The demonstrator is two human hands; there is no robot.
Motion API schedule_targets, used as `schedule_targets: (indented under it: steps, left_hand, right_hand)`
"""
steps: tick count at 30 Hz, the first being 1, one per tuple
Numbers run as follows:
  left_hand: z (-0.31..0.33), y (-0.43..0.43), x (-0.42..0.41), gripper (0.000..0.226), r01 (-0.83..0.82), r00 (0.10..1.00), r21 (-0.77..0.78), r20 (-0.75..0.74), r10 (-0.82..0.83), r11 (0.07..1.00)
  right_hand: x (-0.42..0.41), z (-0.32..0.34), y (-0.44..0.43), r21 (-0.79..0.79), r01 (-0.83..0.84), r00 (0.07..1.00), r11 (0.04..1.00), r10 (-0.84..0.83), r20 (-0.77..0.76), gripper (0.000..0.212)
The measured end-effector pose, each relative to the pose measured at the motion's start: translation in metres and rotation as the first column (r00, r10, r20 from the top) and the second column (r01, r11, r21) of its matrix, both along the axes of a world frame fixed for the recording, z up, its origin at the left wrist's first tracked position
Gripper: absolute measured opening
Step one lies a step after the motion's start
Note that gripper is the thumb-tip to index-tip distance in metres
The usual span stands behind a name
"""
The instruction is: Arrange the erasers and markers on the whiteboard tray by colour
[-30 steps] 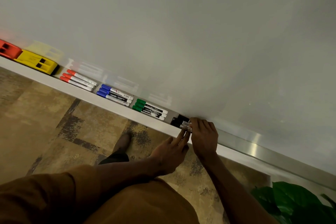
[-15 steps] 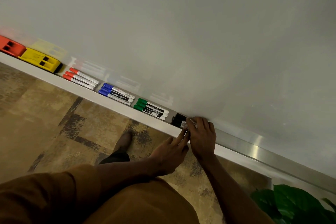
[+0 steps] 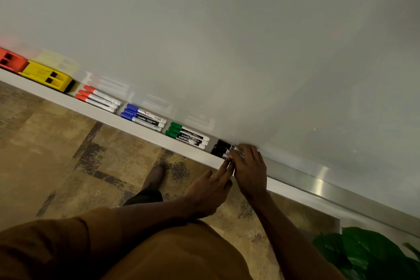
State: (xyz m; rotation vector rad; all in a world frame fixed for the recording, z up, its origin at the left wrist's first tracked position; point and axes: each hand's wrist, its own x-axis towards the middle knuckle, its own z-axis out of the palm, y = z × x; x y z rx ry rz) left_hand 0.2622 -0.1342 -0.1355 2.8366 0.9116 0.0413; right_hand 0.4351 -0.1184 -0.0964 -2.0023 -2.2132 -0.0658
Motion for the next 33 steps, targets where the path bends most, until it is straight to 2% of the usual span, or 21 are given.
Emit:
schedule_targets:
  steps: [9, 13, 20, 25, 30, 33]
  left_hand:
    - [0.002, 0.003, -0.004, 0.039, 0.007, 1.000, 0.007, 0.013, -0.007, 1.000]
    - [-0.003, 0.002, -0.007, 0.048, 0.020, 1.000, -0.038, -0.005, -0.020, 0.999]
    - [-0.001, 0.003, -0.010, 0.050, 0.028, 1.000, -0.045, -0.007, -0.029, 0.999]
    - [0.001, 0.000, -0.012, 0.046, 0.032, 0.999, -0.039, 0.008, -0.031, 0.999]
    - [0.008, 0.000, -0.020, 0.052, 0.021, 1.000, -0.050, 0.016, -0.020, 0.999]
    - [0.018, 0.002, -0.029, 0.045, -0.021, 1.000, -0.084, -0.018, 0.019, 0.996]
  right_hand:
    - [-0.002, 0.004, 0.001, -0.012, -0.047, 0.999, 0.999, 0.047, -0.013, 0.030]
    - [-0.003, 0.004, 0.000, -0.032, -0.052, 0.999, 0.998, 0.052, -0.010, 0.027]
    - [-0.001, 0.002, 0.002, -0.009, -0.078, 0.997, 0.997, 0.078, 0.005, 0.025]
    - [-0.003, -0.001, -0.002, 0.101, -0.052, 0.999, 0.994, 0.052, 0.003, 0.024]
    - [-0.009, 0.000, -0.005, 0.205, -0.018, 0.999, 0.979, 0.024, -0.024, 0.027]
    - [-0.016, 0.000, -0.006, 0.247, 0.002, 0.998, 0.969, 0.015, -0.068, 0.023]
